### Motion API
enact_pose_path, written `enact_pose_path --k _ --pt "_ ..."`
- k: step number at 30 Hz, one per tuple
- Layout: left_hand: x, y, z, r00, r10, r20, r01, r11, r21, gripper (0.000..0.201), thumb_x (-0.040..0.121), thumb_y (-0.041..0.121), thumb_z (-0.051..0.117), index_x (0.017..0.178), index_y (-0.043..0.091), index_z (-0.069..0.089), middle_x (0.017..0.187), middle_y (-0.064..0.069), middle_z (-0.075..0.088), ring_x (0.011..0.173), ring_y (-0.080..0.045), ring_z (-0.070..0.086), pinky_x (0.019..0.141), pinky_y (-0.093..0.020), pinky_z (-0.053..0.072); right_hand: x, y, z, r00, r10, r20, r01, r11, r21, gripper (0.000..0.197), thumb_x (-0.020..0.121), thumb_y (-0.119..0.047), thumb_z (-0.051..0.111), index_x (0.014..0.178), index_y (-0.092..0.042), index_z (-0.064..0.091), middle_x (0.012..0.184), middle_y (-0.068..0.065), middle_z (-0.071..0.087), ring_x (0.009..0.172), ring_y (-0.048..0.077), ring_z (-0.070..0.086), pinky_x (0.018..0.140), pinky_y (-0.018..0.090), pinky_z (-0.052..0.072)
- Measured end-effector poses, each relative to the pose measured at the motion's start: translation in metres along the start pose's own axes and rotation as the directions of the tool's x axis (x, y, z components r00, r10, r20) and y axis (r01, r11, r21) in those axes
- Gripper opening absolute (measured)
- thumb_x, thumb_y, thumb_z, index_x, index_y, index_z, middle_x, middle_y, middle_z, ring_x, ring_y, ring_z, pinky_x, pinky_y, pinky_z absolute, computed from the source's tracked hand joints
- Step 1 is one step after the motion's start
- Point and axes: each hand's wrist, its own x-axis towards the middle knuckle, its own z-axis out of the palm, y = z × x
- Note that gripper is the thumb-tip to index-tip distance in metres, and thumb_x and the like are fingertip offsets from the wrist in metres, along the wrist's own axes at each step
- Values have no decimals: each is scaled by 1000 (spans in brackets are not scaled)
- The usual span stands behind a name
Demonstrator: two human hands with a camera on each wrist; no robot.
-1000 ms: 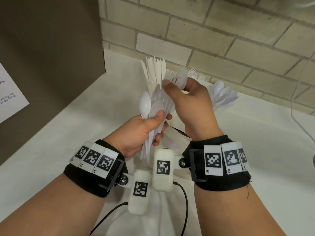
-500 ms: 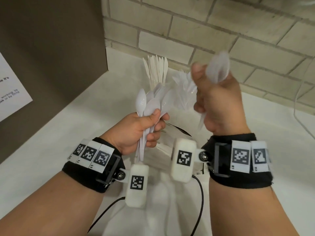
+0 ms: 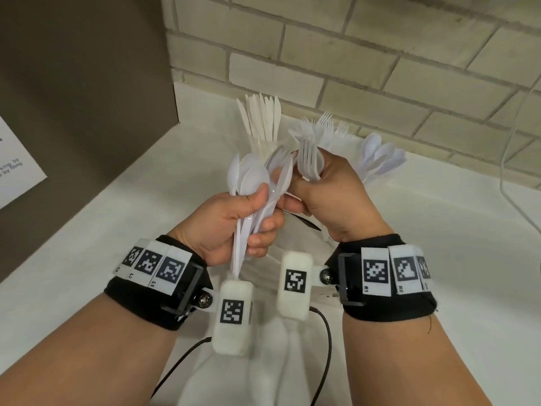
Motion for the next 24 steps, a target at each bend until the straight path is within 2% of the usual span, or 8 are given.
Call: enact_pose_path --k 4,6,9,13,15,17,21,24 --pt "-1 -1 -3 1000 14 -23 -13 999 42 48 82 47 64 113 10 64 67 2 45 50 -9 37 48 -24 32 5 1 -1 993 -8 -117 14 999 52 10 90 -7 59 92 -17 60 79 -3 65 65 7 56 57 23 42" --pt "-1 -1 -4 999 10 -32 -9 999 53 48 81 47 65 113 11 64 67 2 44 49 -8 36 46 -22 31 5 1 1 991 13 -135 3 993 115 9 92 -10 57 94 -18 58 79 -3 63 62 10 54 54 26 43" --pt "0 -1 -3 999 26 -39 -23 998 60 50 81 49 65 112 11 63 67 2 43 45 -7 34 42 -20 29 4 3 8 995 31 -97 -11 981 195 4 93 -14 59 92 -12 62 70 -3 65 59 11 57 54 28 44" --pt "-1 -2 -1 997 27 -66 -21 996 87 66 75 63 61 119 14 61 67 2 45 41 -5 31 40 -17 29 7 4 7 988 48 -145 -8 964 265 15 94 -15 57 103 -2 58 83 14 71 65 21 65 56 33 48" --pt "-2 -2 -1 997 22 -80 -15 997 82 69 74 64 58 121 14 61 67 3 46 40 -4 30 39 -17 28 9 1 4 977 65 -201 2 948 320 19 96 -16 55 108 0 55 81 12 69 51 9 59 54 31 47" --pt "-1 -1 -1 995 31 -100 -23 997 73 62 79 60 56 119 14 62 67 3 45 40 -4 30 39 -17 27 9 -1 2 981 73 -178 -4 933 360 16 97 -17 55 102 -2 57 69 3 65 41 1 51 50 26 44" --pt "3 -1 2 979 14 -202 15 990 142 50 88 50 46 106 8 68 63 0 41 39 -7 28 39 -17 25 6 3 6 991 131 -10 -117 916 384 23 98 -18 52 94 3 60 49 -6 59 39 10 41 46 26 32" --pt "5 1 3 939 13 -344 72 970 233 56 88 55 47 106 7 69 63 -2 46 43 -10 30 41 -19 29 17 9 -5 958 265 -113 -172 841 513 17 98 -17 52 91 -3 58 57 1 64 45 12 36 44 24 31"
